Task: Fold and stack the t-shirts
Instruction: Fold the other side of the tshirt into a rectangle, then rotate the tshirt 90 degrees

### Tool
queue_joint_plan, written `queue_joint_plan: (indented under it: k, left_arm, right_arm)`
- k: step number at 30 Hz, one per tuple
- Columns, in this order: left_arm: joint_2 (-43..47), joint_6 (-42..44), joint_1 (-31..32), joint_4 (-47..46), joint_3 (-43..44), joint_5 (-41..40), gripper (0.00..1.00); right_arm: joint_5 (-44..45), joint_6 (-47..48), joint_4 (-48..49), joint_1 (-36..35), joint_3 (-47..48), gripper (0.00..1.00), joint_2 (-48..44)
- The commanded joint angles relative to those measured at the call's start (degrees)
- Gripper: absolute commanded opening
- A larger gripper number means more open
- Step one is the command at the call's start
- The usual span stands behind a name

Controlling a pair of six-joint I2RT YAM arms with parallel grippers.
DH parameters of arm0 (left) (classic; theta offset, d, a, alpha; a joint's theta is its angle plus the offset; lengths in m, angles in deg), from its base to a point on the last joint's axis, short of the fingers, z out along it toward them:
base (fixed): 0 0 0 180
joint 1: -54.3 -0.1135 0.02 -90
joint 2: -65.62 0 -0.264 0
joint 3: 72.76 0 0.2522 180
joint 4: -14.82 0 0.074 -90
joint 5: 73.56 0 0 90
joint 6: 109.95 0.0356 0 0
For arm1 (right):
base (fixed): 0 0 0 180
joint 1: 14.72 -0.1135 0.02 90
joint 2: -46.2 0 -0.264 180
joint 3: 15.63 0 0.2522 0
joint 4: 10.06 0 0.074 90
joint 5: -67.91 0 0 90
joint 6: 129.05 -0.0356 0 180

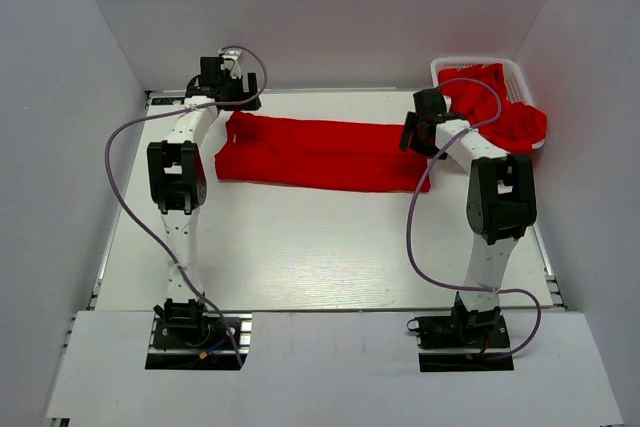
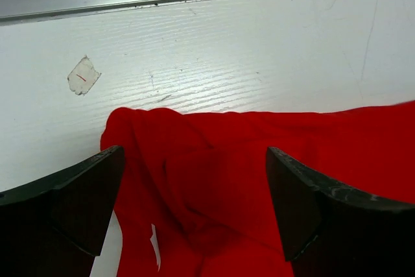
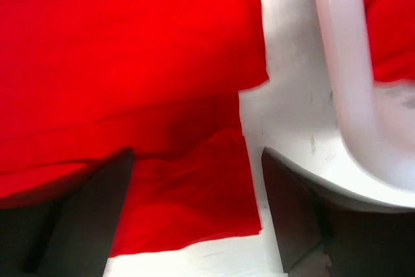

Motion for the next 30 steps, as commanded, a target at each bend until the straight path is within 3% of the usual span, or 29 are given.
queue_joint_plan:
  k: [1, 5, 12, 16, 26, 30]
  left_arm:
    - [4.3, -1.4, 0.2, 0.8, 3.0, 2.5, 1.0]
    - [9.1, -2.0, 0.2, 0.8, -2.2, 5.7, 1.0]
    - [18.7, -5.5, 1.6, -1.5, -20.5, 12.0, 1.0]
    - [19.5, -8.7, 1.6, -6.5, -28.7, 17.8, 1.0]
    - [13.0, -9.3, 1.6, -4.2, -29.6, 15.7, 1.0]
    - [6.7, -9.3, 1.6, -1.6, -25.4, 13.8, 1.0]
  right_arm:
    - [-2.0, 1.7, -0.8, 0.1, 4.3, 0.9, -0.5]
    - [-8.0, 3.2, -0.4, -0.7, 2.0, 0.9, -2.6]
    - [-16.2, 5.7, 4.0, -2.3, -7.0, 0.9, -9.9]
    - [-16.5, 6.6, 4.7, -3.2, -8.5, 0.9, -8.7]
    - [-15.1, 5.2, 5.5, -2.5, -0.8, 0.9, 1.5]
    - [-15.0, 3.6, 4.6, -1.8, -0.2, 0.9, 6.1]
